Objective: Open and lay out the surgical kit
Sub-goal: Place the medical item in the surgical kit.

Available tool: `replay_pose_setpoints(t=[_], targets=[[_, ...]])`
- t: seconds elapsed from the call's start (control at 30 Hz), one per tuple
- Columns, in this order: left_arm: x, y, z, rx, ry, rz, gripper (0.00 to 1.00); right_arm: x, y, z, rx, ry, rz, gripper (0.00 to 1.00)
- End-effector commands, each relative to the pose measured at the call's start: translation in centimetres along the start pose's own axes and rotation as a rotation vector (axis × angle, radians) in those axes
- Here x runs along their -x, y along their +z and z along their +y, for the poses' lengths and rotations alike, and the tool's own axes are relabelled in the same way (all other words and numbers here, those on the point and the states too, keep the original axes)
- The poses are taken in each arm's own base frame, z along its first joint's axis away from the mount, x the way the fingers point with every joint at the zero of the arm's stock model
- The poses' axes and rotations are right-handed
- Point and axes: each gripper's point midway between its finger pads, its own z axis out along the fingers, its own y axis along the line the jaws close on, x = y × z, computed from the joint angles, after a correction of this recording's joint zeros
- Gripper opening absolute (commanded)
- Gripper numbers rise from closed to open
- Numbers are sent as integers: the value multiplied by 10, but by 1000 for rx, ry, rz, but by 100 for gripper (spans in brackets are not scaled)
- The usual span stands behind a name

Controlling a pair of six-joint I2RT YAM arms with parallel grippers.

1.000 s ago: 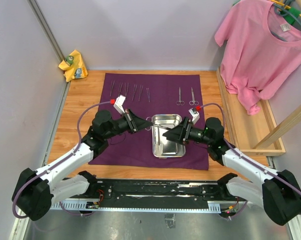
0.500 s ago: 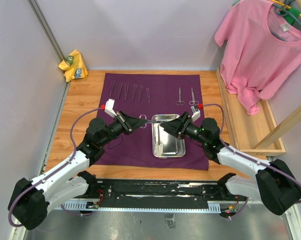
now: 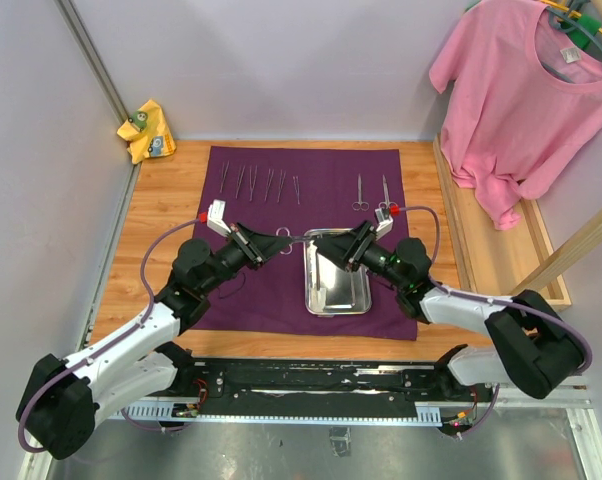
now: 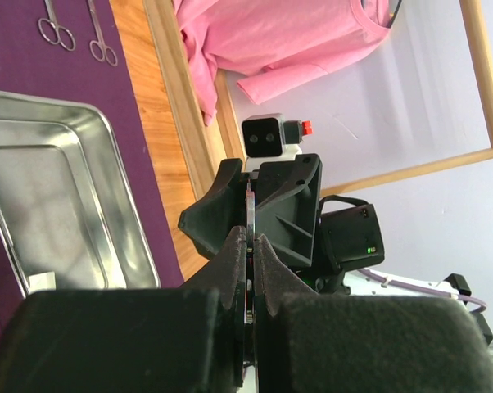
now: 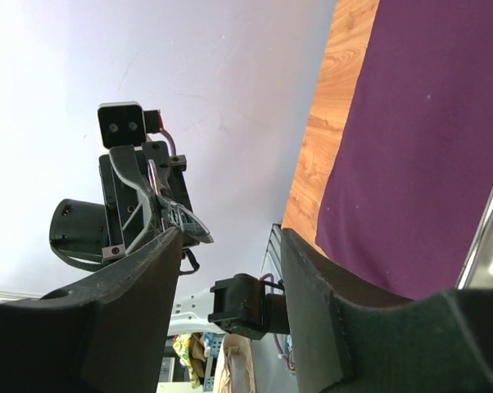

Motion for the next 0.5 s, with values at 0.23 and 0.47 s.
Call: replay_pose_setpoints(t=[0.23,0.47], targets=[[-11,-2,-2,-29,-11,43,0,21,13,36,201,2,-97,44],[-7,-1,1,-9,-8,25,0,21,12,37,235,21,-104,42]])
